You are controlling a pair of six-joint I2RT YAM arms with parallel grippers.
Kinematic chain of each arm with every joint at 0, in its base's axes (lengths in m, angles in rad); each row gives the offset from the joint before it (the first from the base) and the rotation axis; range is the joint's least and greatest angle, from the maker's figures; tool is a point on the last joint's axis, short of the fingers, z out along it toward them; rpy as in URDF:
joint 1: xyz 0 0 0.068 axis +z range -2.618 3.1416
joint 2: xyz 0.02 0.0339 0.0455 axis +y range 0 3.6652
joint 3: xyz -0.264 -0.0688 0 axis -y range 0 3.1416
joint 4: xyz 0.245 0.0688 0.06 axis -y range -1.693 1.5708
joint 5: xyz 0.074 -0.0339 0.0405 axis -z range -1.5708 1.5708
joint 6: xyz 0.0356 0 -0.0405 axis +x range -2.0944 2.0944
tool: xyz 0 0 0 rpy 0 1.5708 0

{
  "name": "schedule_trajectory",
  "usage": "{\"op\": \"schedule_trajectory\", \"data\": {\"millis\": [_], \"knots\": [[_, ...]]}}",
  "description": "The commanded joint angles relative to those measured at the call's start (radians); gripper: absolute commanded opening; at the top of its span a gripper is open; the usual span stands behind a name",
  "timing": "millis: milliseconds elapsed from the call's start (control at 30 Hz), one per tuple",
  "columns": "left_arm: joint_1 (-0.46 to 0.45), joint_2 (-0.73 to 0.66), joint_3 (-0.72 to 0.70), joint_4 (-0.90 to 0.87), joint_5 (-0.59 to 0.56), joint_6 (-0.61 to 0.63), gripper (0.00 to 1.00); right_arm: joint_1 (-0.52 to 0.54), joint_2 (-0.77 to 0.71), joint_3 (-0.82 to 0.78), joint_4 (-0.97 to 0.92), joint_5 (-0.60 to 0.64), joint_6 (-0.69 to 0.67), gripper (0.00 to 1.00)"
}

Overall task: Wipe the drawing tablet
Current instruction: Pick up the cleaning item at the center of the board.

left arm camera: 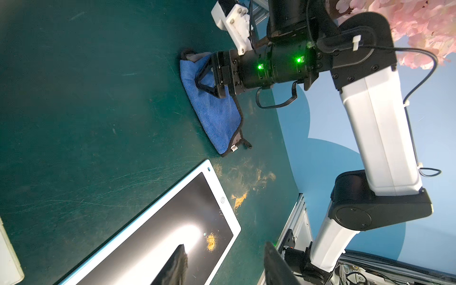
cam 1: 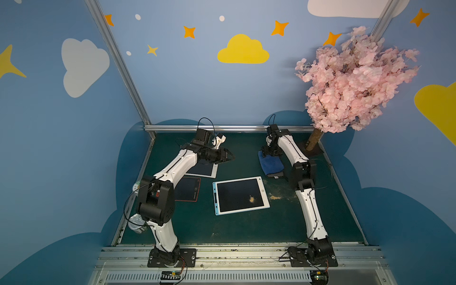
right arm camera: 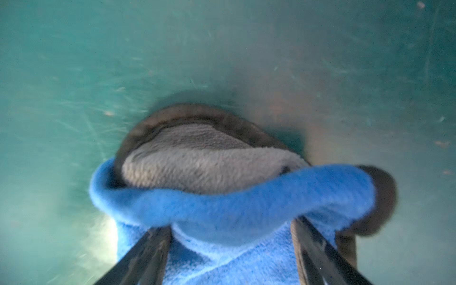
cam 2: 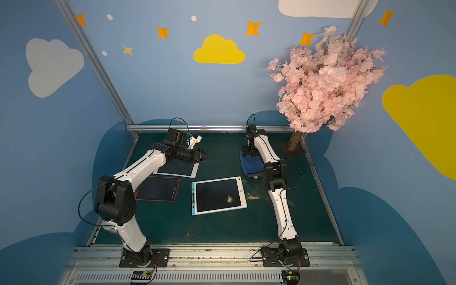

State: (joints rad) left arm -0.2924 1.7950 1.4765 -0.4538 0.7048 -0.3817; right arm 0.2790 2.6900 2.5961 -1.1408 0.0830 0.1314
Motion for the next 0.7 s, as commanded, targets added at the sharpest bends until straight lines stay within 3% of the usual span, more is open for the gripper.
{"op": "schedule_trajectory", "data": {"millis": [0,200,300,367,433,600,667], "knots": [[0.004,-0.031,-0.008,0.012,0.02,-0.001,0.5,0.002,0.01,-0.056,-0.067,0.085,0.018,0.83],[0.004,-0.037,-0.008,0.016,0.024,-0.005,0.51,-0.006,-0.084,0.041,-0.049,-0.003,0.023,0.93],[0.005,-0.044,-0.012,0.017,0.025,-0.008,0.5,-0.016,-0.148,0.051,-0.072,0.0,0.11,0.96],[0.005,-0.051,-0.013,0.02,0.025,-0.008,0.51,-0.034,-0.189,0.012,-0.09,-0.055,0.23,0.95],[0.005,-0.057,-0.016,0.023,0.024,-0.008,0.51,-0.054,-0.235,-0.093,-0.065,-0.199,0.374,0.96],[0.005,-0.057,-0.021,0.032,0.028,-0.016,0.51,-0.071,-0.298,-0.316,-0.077,-0.395,0.847,0.95],[0.004,-0.061,-0.022,0.031,0.026,-0.015,0.5,-0.085,-0.287,-0.34,-0.121,-0.478,0.945,0.94]]}}
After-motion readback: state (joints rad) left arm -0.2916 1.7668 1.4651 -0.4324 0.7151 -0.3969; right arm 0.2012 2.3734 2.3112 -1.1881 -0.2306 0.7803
